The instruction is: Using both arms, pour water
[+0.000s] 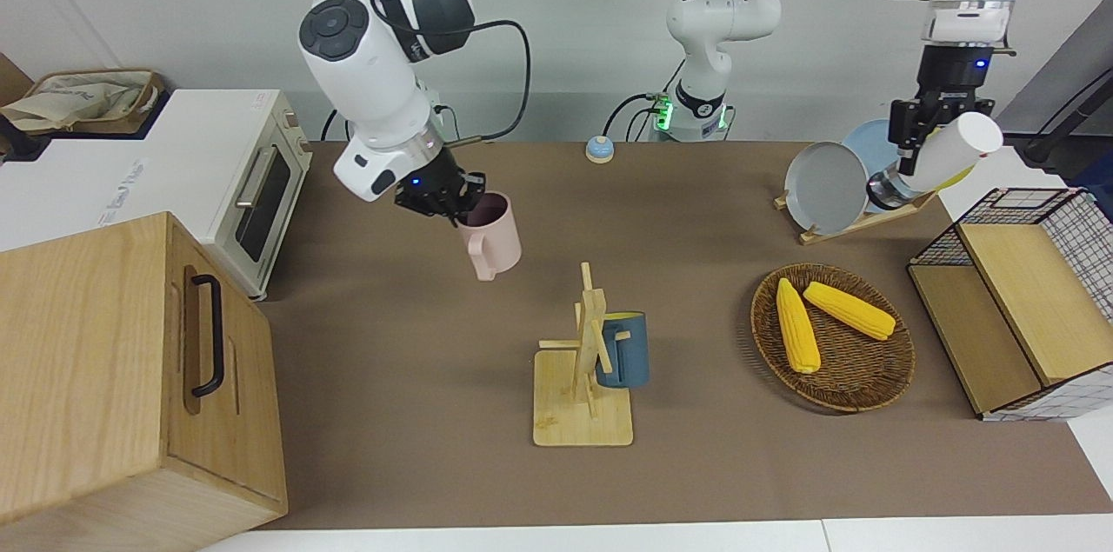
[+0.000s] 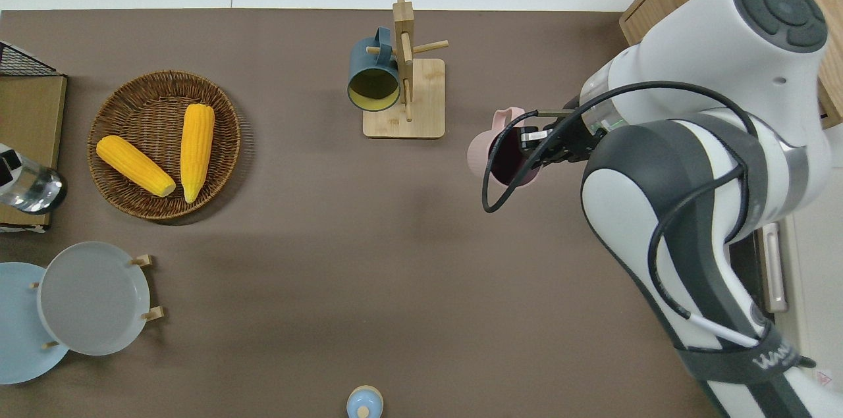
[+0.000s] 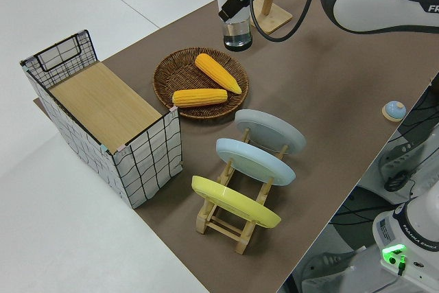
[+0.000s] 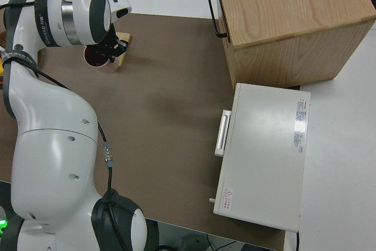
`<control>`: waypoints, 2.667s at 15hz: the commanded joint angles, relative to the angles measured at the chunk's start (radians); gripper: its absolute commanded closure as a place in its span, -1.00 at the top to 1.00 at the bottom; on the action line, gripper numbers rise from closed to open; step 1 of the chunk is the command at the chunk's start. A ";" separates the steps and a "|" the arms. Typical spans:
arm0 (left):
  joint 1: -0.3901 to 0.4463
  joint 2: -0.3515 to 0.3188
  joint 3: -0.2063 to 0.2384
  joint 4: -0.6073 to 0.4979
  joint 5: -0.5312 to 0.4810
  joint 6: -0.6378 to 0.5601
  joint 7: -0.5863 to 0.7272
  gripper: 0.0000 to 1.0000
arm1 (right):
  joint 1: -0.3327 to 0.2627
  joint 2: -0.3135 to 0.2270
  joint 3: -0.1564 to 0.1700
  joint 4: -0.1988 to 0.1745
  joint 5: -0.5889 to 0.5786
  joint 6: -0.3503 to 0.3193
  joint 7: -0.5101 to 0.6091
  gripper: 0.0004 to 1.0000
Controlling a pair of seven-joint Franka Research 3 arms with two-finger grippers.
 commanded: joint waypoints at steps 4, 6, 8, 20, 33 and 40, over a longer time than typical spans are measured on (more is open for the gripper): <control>0.013 -0.214 -0.106 -0.252 0.032 0.056 -0.078 -1.00 | 0.014 -0.021 0.227 -0.063 0.046 0.080 0.364 -1.00; 0.012 -0.260 -0.111 -0.308 0.032 0.056 -0.081 -1.00 | 0.020 -0.010 0.301 -0.116 0.046 0.212 0.435 -1.00; 0.010 -0.310 -0.122 -0.365 0.032 0.055 -0.080 -1.00 | 0.044 0.019 0.315 -0.146 0.043 0.306 0.483 -1.00; -0.007 -0.357 -0.154 -0.448 0.032 0.044 -0.081 -1.00 | 0.172 0.243 0.378 -0.138 -0.116 0.623 0.705 -1.00; -0.091 -0.344 -0.176 -0.462 0.011 0.047 -0.139 -1.00 | 0.230 0.353 0.378 -0.140 -0.288 0.750 0.776 -1.00; -0.089 -0.343 -0.176 -0.464 0.011 0.047 -0.138 -1.00 | 0.233 0.374 0.377 -0.137 -0.314 0.764 0.793 0.41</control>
